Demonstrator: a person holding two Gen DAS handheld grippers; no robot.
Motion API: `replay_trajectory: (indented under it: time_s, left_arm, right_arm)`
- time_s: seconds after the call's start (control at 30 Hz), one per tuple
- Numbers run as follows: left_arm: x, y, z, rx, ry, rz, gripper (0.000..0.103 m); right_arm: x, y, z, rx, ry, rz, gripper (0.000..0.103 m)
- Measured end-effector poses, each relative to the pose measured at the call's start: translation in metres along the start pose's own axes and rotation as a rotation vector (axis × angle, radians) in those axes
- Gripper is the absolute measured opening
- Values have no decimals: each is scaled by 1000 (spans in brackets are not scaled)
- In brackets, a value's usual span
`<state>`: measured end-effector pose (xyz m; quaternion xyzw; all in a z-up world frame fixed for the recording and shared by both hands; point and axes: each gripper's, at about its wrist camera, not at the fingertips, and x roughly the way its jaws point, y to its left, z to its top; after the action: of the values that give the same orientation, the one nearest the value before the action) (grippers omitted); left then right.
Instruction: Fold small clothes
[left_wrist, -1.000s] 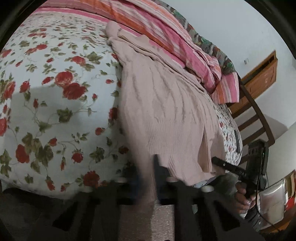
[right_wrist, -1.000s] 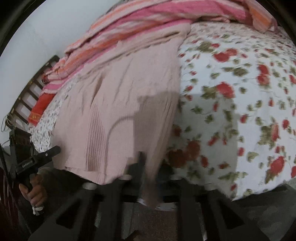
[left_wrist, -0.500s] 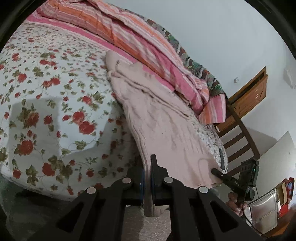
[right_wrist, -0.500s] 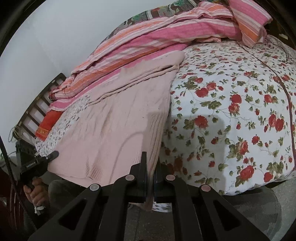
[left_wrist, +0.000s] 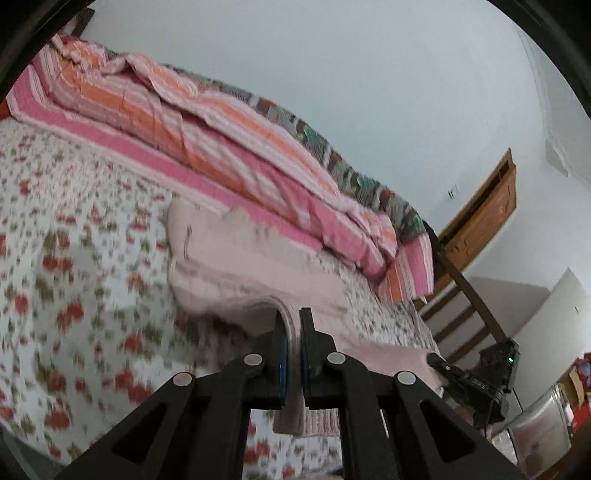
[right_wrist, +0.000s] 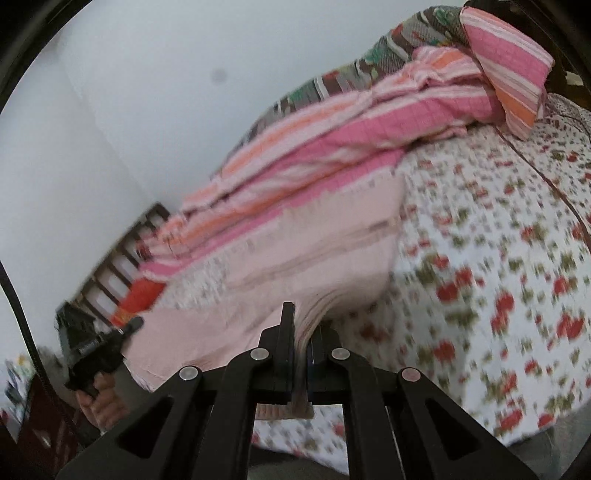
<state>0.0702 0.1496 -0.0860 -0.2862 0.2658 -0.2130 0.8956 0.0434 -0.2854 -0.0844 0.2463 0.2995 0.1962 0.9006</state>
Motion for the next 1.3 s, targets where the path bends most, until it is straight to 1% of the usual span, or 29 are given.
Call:
replay_trajectory:
  time_s: [0.07, 0.13, 0.2, 0.4, 0.53, 0.6, 0.7, 0.87, 0.93, 0.97, 1.0, 1.03, 1.07, 1.1, 1.17, 1.3]
  left_arm:
    - [8, -2, 15, 13, -33, 37, 6]
    - [18, -1, 28, 2, -48, 52, 6]
    - [32, 5, 41, -20, -55, 75, 6]
    - [92, 24, 70, -60, -26, 144, 6]
    - [127, 36, 84, -81, -9, 149, 6]
    - [144, 44, 90, -94, 6, 167, 6]
    - [169, 59, 100, -117, 27, 199, 6]
    - [213, 86, 112, -171, 78, 219, 7]
    - [229, 95, 115, -197, 109, 224, 9]
    - [234, 99, 116, -215, 117, 215, 12]
    - [236, 102, 117, -224, 114, 207, 27]
    - [236, 104, 117, -221, 96, 211, 49]
    - [233, 104, 117, -214, 68, 217, 60]
    - [231, 104, 118, -206, 46, 215, 66]
    - [227, 103, 119, -191, 30, 208, 66]
    - [219, 97, 114, -161, 56, 247, 66]
  right_arm:
    - [5, 2, 14, 15, -33, 27, 5]
    - [16, 2, 33, 28, -56, 46, 5]
    - [29, 0, 50, 41, -57, 41, 5]
    - [75, -20, 90, 115, -36, 38, 5]
    - [113, -36, 107, 143, -7, 11, 5]
    - [131, -46, 115, 160, 11, 7, 5]
    - [162, -62, 127, 183, 45, -14, 5]
    - [214, -83, 144, 213, 122, -62, 5]
    - [234, -88, 153, 211, 158, -84, 15]
    - [244, -92, 157, 217, 187, -72, 21]
    - [249, -94, 160, 218, 201, -50, 33]
    - [251, -95, 161, 214, 205, -27, 38]
    - [251, -93, 162, 190, 197, -24, 39]
    - [250, -91, 163, 167, 192, -36, 41]
    - [244, -83, 158, 88, 183, -86, 42]
    - [230, -76, 143, 24, 202, -120, 42]
